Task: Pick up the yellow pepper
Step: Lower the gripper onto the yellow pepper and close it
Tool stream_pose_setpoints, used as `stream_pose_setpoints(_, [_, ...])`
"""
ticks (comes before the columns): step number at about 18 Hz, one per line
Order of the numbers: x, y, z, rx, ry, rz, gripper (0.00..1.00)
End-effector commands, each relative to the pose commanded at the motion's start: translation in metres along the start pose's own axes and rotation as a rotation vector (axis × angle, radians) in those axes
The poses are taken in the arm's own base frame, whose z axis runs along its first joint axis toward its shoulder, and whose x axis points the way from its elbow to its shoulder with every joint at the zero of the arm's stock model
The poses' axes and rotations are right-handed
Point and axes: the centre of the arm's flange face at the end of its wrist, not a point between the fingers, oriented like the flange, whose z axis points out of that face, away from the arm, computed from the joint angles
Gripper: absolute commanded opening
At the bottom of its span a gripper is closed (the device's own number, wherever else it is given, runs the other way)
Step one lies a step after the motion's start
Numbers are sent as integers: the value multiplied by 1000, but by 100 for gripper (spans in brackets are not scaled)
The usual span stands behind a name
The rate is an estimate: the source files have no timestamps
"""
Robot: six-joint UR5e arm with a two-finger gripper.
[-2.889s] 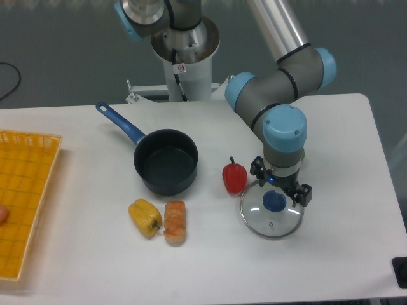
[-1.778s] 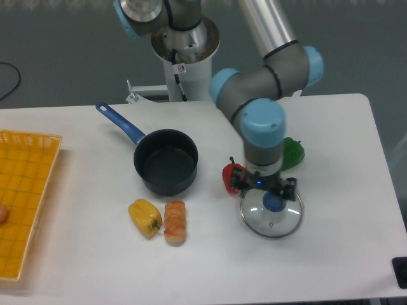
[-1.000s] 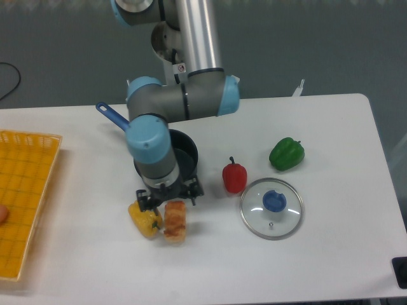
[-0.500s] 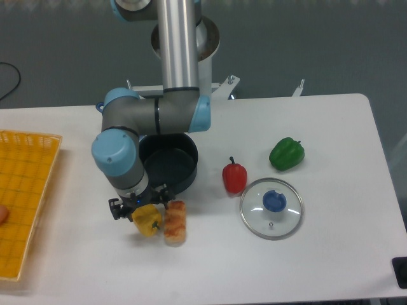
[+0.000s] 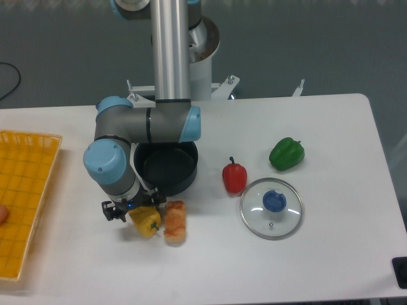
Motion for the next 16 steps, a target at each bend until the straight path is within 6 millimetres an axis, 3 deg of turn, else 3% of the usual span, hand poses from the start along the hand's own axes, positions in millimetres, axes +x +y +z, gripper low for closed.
stream_pose_setpoints(11, [-3,-5,-2,8,2,15,57])
stream_pose_setpoints(16, [-7,-9,-13,25,2,111,57])
